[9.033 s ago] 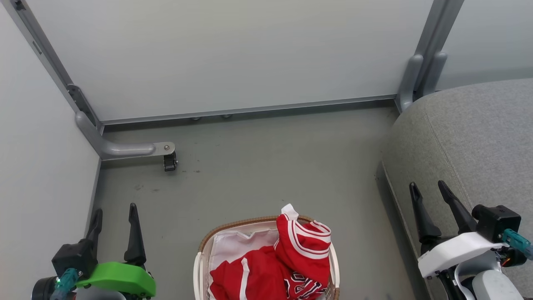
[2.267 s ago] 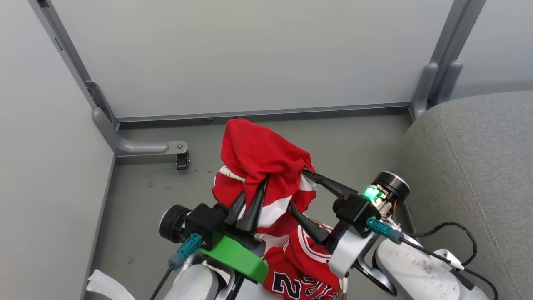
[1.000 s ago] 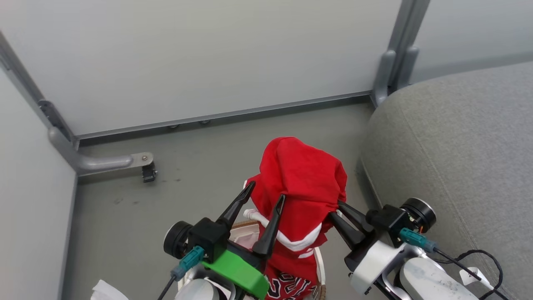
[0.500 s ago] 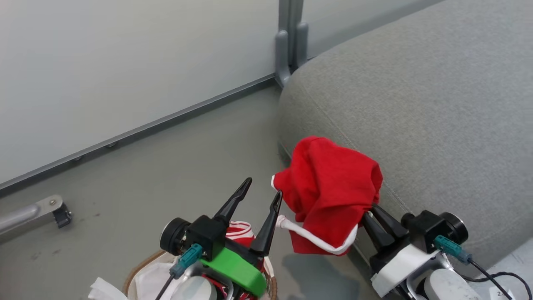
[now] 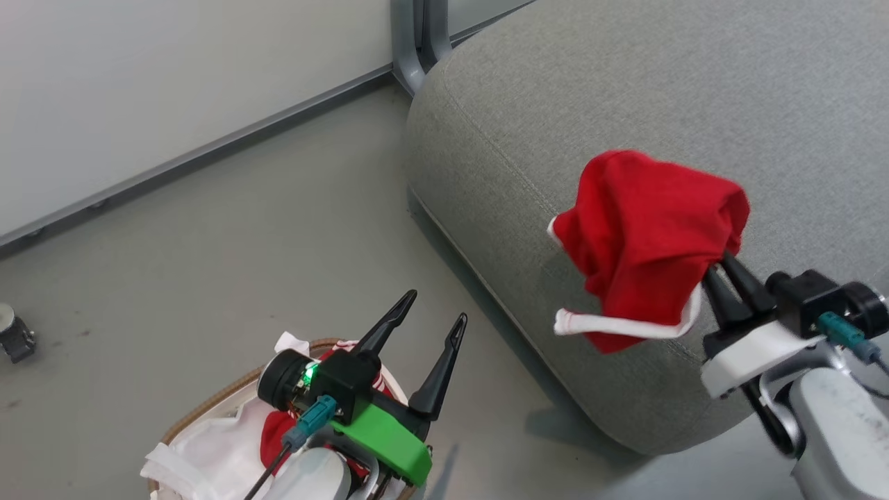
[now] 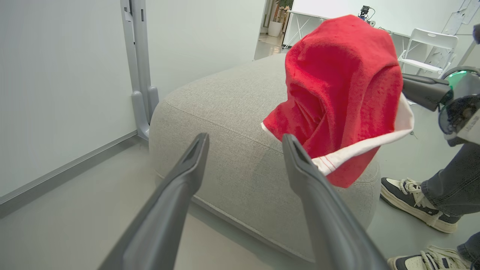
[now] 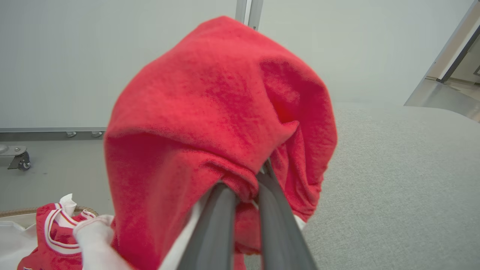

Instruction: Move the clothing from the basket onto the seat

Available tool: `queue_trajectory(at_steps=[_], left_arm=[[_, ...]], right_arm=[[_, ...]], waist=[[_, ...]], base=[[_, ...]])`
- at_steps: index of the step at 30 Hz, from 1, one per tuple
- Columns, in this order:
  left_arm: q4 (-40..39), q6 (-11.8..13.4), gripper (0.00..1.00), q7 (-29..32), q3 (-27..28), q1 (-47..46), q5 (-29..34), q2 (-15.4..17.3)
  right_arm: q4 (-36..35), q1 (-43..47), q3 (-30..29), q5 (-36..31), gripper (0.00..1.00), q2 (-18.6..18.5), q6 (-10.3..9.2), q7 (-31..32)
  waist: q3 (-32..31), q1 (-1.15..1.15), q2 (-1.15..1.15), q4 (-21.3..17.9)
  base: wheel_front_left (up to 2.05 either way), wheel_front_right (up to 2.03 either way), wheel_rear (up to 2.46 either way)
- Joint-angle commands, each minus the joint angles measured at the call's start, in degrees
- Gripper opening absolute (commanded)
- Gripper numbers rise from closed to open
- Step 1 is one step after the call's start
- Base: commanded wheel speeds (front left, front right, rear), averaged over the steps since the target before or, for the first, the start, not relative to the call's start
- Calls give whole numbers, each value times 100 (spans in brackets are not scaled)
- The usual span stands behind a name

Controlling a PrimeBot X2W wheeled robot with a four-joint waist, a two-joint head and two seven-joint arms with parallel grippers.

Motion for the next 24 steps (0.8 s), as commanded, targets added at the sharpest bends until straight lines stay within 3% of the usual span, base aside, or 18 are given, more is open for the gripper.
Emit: queue_trajectory(at_steps=[1,17,24], left_arm=[[28,4,100,-3,-16,-146,91,114],[55,4,100,-3,-632,-1250,151,639],[99,4,100,-3,-887,-1770,141,657]], right_arm=[[80,-228,-117,-50,0,-105,-8,-28],[1800,-2723,-1006,-269,0,-950,-8,-27],[2579,-3555,-1564,-306,0,-1191,-8,-27]], waist=[[396,0,0,185],[2159,0,0,947],[2750,0,0,1255]], base=[[0,0,0],[0,0,0],[0,0,0]])
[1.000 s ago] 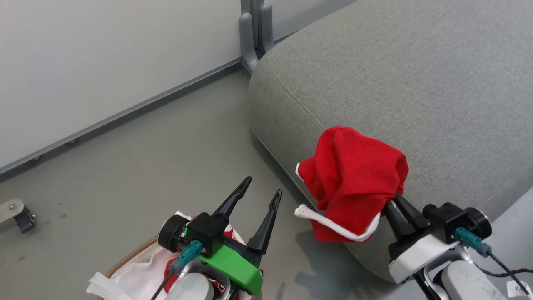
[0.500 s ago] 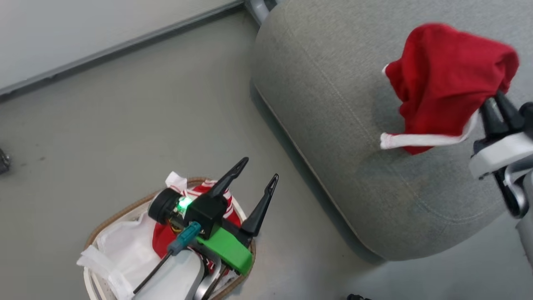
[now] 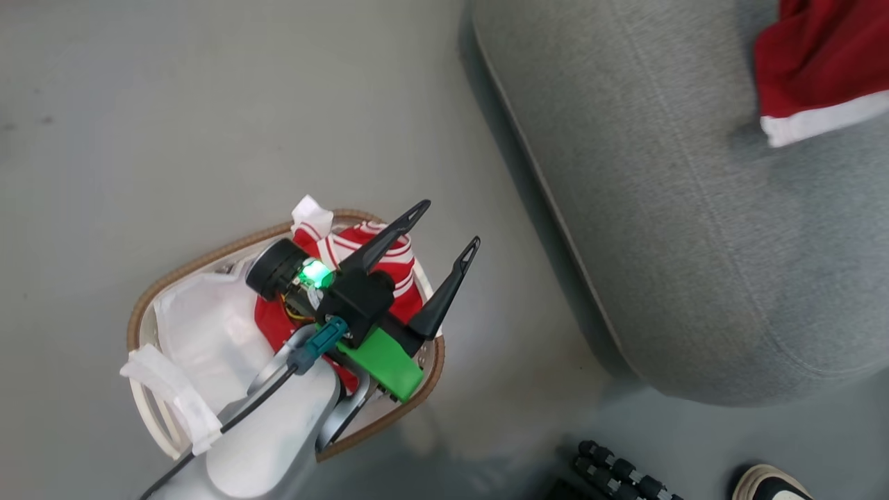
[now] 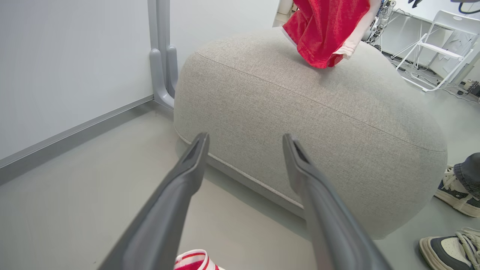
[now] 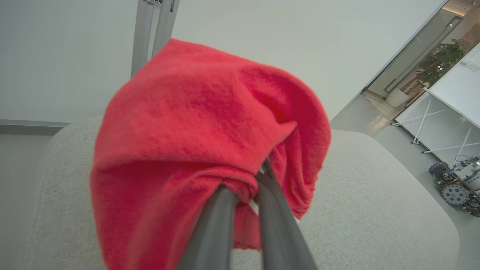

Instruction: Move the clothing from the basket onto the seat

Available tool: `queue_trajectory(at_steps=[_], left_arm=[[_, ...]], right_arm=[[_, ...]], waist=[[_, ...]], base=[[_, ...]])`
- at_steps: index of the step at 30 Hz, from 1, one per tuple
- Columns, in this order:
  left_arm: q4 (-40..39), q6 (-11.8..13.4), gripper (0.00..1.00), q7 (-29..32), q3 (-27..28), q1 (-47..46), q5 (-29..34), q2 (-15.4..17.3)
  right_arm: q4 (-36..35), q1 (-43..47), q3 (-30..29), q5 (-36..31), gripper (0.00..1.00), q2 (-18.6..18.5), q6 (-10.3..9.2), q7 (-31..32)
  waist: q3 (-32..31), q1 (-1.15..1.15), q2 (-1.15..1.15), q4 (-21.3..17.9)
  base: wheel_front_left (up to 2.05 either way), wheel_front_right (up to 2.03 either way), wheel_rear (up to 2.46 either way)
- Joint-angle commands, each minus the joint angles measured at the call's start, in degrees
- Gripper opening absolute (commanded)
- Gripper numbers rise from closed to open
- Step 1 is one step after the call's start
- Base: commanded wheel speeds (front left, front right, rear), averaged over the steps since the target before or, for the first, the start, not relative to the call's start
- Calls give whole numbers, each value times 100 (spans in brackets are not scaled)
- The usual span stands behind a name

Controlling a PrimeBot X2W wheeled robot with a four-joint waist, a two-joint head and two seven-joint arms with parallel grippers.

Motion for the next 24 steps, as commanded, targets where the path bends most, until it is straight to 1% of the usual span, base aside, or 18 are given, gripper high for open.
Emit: queue_trajectory(at_steps=[1,4,7,12,13,14,15,19,22,24], left_arm=[[17,3,100,-3,-27,-191,1,25],[47,3,100,-3,-45,-318,-12,13],[97,2,100,-4,-19,-382,-41,24],[112,3,100,-3,-12,-353,-13,57],[119,3,100,-3,-14,-348,-11,71],[127,3,100,-3,-6,-353,-17,78],[138,3,100,-3,12,-361,-22,76],[197,3,100,-4,73,-313,-27,25],[284,3,100,-4,122,-194,5,-9],[346,2,100,-3,158,-116,3,-43]], right_arm=[[145,-223,-155,3,0,-82,-8,-27],[451,-511,-549,105,0,-82,-8,-27],[522,-698,-1205,292,0,65,-8,-27],[619,-501,-1747,58,0,212,-8,-27],[625,-439,-1823,0,13,258,-8,-27],[612,-374,-1891,-38,35,306,-8,-27],[587,-273,-1974,-98,100,373,-8,-27],[379,144,-2187,-218,100,609,-8,-27],[111,571,-1950,-403,100,621,-8,-27],[-86,829,-1911,-300,100,660,-8,-27]], waist=[[632,-1,0,467],[816,-1,0,585],[934,-1,0,685],[960,-1,0,733],[948,-1,0,731],[932,-1,0,724],[898,-1,0,712],[683,-1,0,680],[447,-1,0,662],[268,-1,0,637]], base=[[0,0,0],[0,0,0],[0,0,0],[0,0,0],[0,0,0],[0,0,0],[0,0,0],[0,0,0],[0,0,0],[0,0,0]])
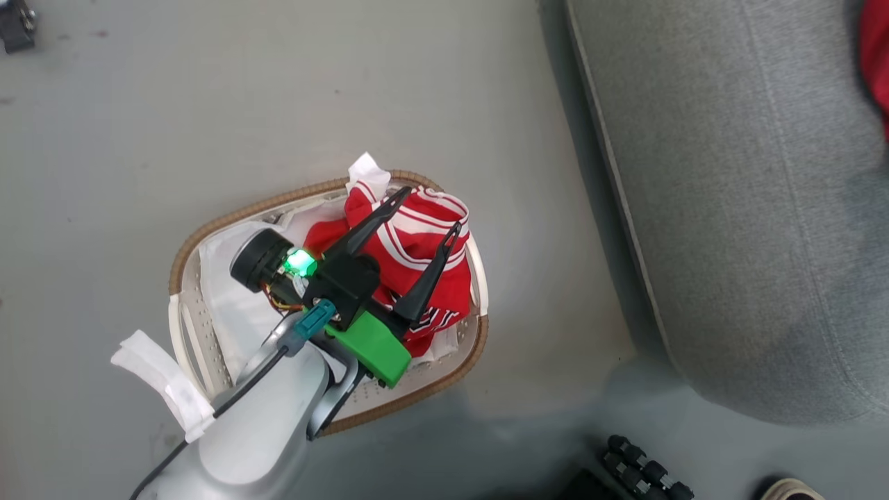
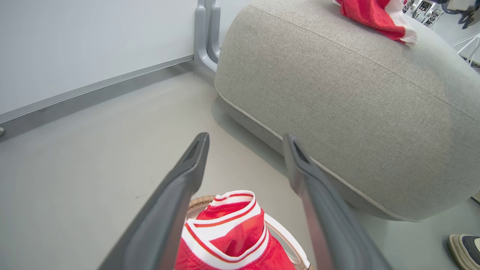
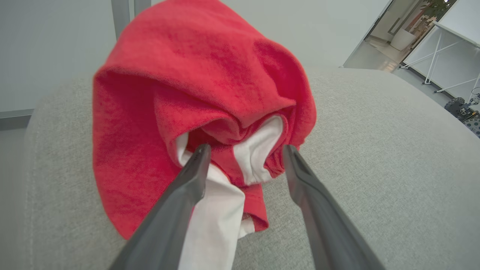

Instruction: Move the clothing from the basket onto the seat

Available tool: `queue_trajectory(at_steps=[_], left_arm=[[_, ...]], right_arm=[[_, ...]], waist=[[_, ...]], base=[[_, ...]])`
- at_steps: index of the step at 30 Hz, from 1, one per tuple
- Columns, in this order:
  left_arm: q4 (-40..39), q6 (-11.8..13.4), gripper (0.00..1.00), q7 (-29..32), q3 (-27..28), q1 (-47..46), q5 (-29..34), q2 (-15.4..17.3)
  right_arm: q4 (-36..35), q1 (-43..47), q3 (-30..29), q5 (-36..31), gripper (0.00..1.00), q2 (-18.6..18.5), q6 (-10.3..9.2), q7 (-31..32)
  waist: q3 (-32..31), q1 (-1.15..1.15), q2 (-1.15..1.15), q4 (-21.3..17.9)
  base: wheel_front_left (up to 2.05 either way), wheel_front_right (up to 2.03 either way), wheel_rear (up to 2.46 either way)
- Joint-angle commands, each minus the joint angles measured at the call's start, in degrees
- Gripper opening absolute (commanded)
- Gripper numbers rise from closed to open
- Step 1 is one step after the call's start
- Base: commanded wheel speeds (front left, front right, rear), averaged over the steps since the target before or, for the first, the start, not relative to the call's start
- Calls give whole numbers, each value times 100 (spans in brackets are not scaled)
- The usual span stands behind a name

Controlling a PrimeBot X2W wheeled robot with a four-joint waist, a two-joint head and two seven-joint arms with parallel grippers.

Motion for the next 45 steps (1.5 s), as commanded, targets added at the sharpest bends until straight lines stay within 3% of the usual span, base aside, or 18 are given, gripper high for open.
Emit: queue_trajectory(at_steps=[1,8,18,34,45], left_arm=[[47,4,100,-3,54,134,-2,-35],[145,4,100,-3,519,622,2,-185],[182,16,100,-3,1558,1506,149,-487],[268,51,100,-3,3296,2447,528,-844],[318,13,100,-3,3950,3085,700,-965]], right_arm=[[-126,247,103,42,100,-47,-8,-27],[-1024,1188,694,277,100,107,-8,-27],[-1868,1995,1313,747,100,394,-8,-27],[-2007,2644,2167,980,100,1111,-8,-27],[-1877,3253,2325,854,100,1437,-8,-27]], waist=[[-397,-1,0,-80],[-1094,-1,0,-37],[-2041,-1,0,455],[-2880,-1,0,1300],[-3489,-1,0,1449]], base=[[0,0,0],[0,0,0],[0,0,0],[0,0,0],[0,0,0]])
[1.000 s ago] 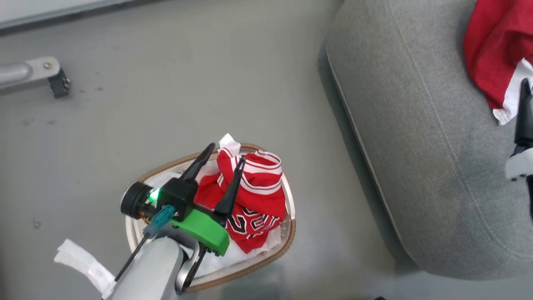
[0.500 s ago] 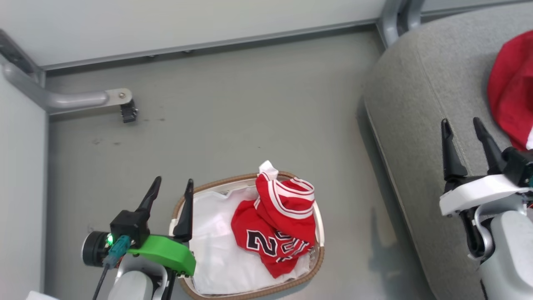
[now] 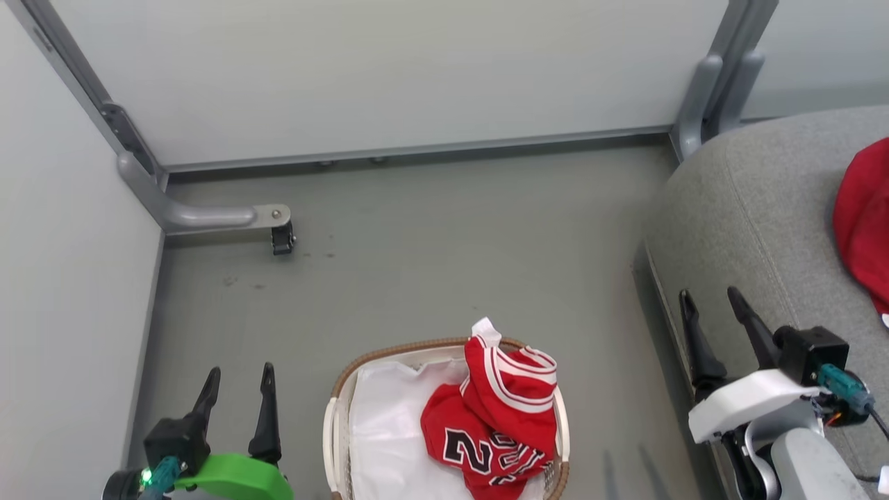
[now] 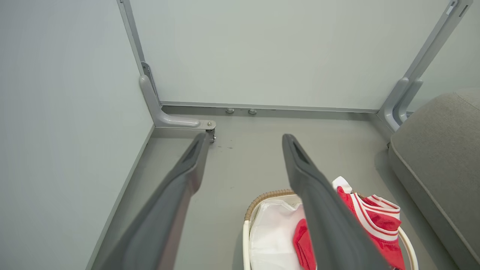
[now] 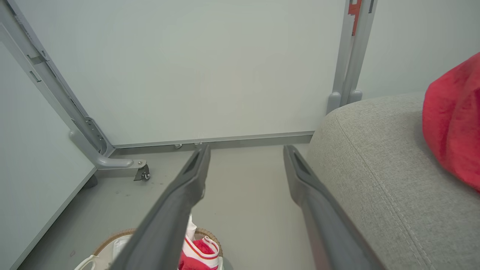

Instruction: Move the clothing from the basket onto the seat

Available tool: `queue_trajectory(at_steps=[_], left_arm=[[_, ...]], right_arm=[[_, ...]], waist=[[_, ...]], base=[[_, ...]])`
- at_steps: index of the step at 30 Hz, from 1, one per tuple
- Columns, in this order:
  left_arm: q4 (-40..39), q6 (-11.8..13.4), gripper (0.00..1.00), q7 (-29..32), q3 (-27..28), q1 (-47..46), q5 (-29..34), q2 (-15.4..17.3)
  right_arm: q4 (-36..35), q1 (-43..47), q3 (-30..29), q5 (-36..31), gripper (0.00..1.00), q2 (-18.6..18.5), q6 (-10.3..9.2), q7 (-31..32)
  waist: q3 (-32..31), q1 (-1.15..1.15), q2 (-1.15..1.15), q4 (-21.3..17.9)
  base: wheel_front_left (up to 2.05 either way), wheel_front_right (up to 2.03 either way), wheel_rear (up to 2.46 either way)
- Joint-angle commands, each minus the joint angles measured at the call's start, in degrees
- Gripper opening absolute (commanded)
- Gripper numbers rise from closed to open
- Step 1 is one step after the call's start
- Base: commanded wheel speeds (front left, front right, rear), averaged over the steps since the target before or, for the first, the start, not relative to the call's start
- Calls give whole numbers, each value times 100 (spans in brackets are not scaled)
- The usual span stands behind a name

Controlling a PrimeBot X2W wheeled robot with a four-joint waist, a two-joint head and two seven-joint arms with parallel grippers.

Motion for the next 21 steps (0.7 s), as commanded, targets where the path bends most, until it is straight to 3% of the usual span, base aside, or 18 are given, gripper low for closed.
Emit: queue_trajectory(at_steps=[1,12,21], left_arm=[[-21,-28,100,-3,60,140,31,-12],[-323,-35,100,-4,320,588,27,-65],[-457,-40,100,-3,112,631,-41,-69]], right_arm=[[21,135,-22,27,100,13,-8,-27],[12,485,-12,-35,100,119,-8,-27],[-10,475,29,-63,100,144,-8,-27]], waist=[[-258,1,0,112],[-471,1,0,95],[-397,1,0,18]], base=[[0,0,0],[0,0,0],[0,0,0]])
